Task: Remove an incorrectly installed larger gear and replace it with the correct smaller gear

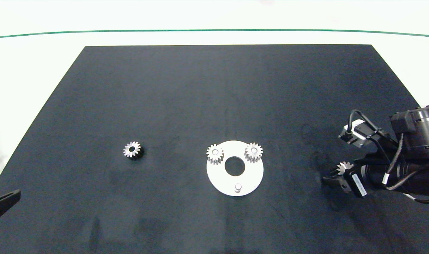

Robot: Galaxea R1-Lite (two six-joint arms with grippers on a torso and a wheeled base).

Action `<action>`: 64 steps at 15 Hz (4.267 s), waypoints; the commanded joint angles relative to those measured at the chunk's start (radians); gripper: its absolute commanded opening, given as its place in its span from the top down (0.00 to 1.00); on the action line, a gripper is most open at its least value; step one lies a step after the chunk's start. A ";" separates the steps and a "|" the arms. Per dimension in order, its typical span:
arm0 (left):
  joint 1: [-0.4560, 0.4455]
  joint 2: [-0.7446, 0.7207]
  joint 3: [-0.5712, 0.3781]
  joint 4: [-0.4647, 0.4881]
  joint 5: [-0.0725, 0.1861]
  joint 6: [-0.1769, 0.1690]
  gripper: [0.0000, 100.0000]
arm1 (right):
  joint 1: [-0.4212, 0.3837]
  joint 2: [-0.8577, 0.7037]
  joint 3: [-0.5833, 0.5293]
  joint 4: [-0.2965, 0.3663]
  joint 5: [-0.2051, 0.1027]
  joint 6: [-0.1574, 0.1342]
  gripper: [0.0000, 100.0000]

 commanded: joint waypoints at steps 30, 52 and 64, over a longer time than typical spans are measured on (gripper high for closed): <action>-0.268 0.658 -0.018 -0.438 0.001 0.116 0.00 | -0.042 -0.468 -0.250 0.279 -0.004 0.047 0.00; -0.205 0.872 -0.095 -0.538 0.003 0.119 0.00 | -0.041 -0.472 -0.235 0.279 0.000 0.055 0.00; -0.204 0.884 -0.108 -0.535 0.004 0.117 0.14 | -0.041 -0.478 -0.226 0.279 0.000 0.056 0.00</action>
